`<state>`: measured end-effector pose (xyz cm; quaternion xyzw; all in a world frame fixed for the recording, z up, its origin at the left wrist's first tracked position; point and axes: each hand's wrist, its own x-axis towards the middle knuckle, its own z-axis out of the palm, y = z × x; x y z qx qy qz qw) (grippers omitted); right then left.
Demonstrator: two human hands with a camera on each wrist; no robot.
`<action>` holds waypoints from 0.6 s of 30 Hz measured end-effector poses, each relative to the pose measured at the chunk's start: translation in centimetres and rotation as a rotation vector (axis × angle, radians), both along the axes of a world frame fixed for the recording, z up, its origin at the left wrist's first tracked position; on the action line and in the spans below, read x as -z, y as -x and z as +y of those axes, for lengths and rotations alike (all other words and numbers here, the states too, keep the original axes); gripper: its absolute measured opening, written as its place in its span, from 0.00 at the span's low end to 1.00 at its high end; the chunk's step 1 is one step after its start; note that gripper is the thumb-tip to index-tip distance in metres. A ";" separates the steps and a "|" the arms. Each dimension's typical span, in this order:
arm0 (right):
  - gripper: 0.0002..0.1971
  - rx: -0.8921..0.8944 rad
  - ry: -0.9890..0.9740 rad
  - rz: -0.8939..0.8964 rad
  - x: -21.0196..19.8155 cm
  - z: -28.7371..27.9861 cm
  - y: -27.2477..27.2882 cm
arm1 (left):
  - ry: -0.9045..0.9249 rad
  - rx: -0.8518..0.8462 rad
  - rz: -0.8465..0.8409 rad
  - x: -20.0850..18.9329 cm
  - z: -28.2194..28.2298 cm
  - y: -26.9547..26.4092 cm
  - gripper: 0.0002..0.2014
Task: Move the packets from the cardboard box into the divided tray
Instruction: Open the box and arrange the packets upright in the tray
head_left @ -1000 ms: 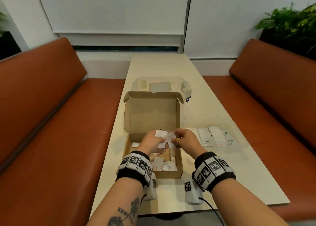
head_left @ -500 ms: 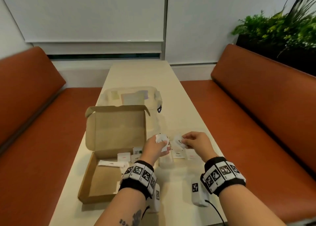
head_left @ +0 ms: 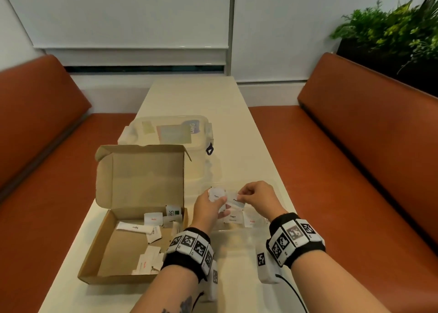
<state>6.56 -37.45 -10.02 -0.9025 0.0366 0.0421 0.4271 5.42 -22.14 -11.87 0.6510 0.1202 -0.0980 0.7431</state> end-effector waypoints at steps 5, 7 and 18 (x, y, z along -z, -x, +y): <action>0.03 -0.134 0.222 0.046 1.2 1.2 0.0 | 0.066 -0.161 -0.013 1.2 0.6 -0.7 0.11; 0.03 -0.174 0.310 0.033 1.7 1.8 0.0 | 0.082 -0.168 -0.014 1.4 0.8 -0.9 0.11; 0.05 -0.224 0.494 -0.084 4.0 2.9 0.2 | 0.130 -0.096 0.027 1.5 1.4 -1.0 0.14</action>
